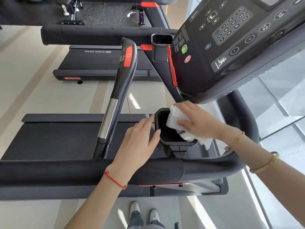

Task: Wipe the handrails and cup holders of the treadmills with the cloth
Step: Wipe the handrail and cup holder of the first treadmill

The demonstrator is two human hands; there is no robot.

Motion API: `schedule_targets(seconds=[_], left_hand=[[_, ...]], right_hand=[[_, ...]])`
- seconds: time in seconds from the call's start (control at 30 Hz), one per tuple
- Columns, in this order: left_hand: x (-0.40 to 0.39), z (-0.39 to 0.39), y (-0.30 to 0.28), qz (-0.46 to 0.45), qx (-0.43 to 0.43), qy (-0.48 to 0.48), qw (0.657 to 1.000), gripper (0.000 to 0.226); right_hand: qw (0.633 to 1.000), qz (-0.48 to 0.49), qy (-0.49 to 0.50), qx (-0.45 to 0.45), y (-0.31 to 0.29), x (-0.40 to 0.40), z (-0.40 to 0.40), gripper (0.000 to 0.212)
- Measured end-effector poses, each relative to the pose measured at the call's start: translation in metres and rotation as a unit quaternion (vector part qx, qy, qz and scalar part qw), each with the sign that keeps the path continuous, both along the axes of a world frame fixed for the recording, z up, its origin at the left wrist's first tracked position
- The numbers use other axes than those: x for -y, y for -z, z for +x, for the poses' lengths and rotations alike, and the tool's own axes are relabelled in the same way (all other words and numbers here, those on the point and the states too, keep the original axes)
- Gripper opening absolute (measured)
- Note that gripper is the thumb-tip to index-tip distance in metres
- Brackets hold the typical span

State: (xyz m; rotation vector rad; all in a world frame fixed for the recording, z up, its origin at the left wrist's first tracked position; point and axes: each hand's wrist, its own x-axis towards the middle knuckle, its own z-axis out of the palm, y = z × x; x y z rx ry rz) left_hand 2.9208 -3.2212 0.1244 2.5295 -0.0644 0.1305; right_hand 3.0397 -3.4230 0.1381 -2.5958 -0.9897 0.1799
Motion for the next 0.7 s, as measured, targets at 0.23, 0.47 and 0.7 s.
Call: schedule_targets(seconds=[0.23, 0.47, 0.7], left_hand=[[0.003, 0.011, 0.001, -0.011, -0.004, 0.014, 1.0, 0.059], [0.002, 0.013, 0.009, -0.033, 0.008, 0.012, 0.999, 0.059], [0.003, 0.013, 0.01, -0.04, 0.016, 0.011, 0.999, 0.059]], right_hand=[[0.998, 0.019, 0.049, -0.032, -0.002, -0.011, -0.005, 0.051], [0.957, 0.102, 0.252, -0.099, 0.009, 0.0, -0.054, 0.058], [0.957, 0.09, 0.251, -0.113, -0.005, -0.016, -0.035, 0.048]])
